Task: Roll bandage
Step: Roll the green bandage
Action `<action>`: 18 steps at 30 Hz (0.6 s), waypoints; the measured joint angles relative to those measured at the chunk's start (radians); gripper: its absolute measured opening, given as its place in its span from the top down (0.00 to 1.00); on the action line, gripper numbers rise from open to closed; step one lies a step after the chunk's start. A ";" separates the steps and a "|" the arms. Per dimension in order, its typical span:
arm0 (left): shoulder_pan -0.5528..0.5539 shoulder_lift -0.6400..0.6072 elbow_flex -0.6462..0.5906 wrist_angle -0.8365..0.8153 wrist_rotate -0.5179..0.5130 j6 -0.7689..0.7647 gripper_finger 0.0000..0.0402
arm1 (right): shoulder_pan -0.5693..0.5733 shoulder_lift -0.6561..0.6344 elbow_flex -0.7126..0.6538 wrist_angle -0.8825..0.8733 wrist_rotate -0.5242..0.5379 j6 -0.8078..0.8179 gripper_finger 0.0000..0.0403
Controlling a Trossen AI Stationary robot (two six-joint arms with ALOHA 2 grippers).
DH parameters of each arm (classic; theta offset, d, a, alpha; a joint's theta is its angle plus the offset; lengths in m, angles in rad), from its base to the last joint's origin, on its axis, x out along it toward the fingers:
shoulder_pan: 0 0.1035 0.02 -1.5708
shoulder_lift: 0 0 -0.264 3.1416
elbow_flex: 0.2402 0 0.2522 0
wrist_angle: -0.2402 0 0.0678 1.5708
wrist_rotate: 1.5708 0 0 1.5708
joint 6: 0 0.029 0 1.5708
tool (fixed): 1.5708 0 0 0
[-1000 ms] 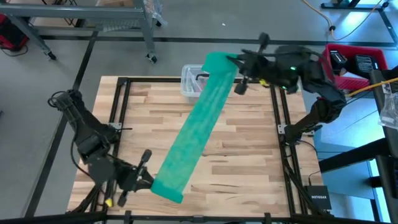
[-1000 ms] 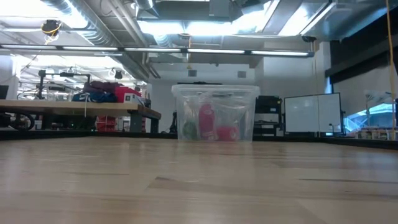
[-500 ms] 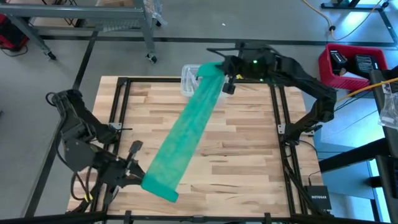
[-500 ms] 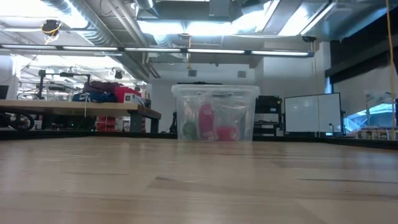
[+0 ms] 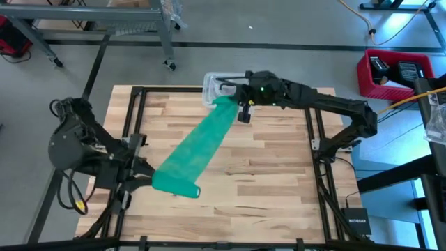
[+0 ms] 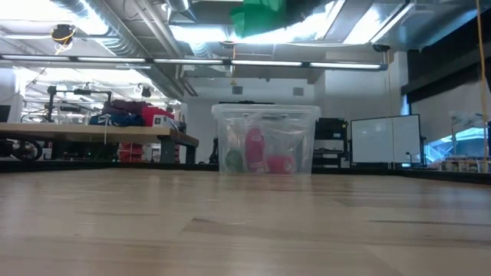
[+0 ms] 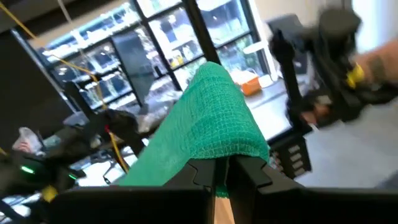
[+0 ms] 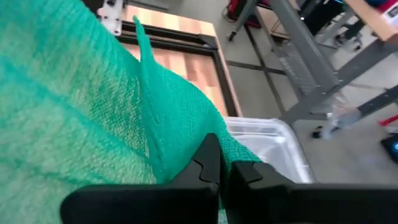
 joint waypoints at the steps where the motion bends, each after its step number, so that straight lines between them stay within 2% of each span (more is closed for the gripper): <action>1: 0.001 0.000 0.005 0.012 -0.005 0.010 0.97 | 0.000 -0.006 -0.038 0.040 -0.009 0.006 1.00; 6: 0.022 -0.001 0.020 0.076 -0.051 0.076 0.97 | 0.034 -0.026 -0.159 0.176 -0.057 0.052 1.00; 9: 0.047 -0.001 0.020 0.127 -0.103 0.156 0.97 | 0.087 -0.026 -0.185 0.184 -0.053 0.059 1.00; 18: 0.144 -0.002 0.020 0.230 -0.123 0.316 0.97 | 0.280 -0.026 -0.209 0.226 -0.016 0.077 1.00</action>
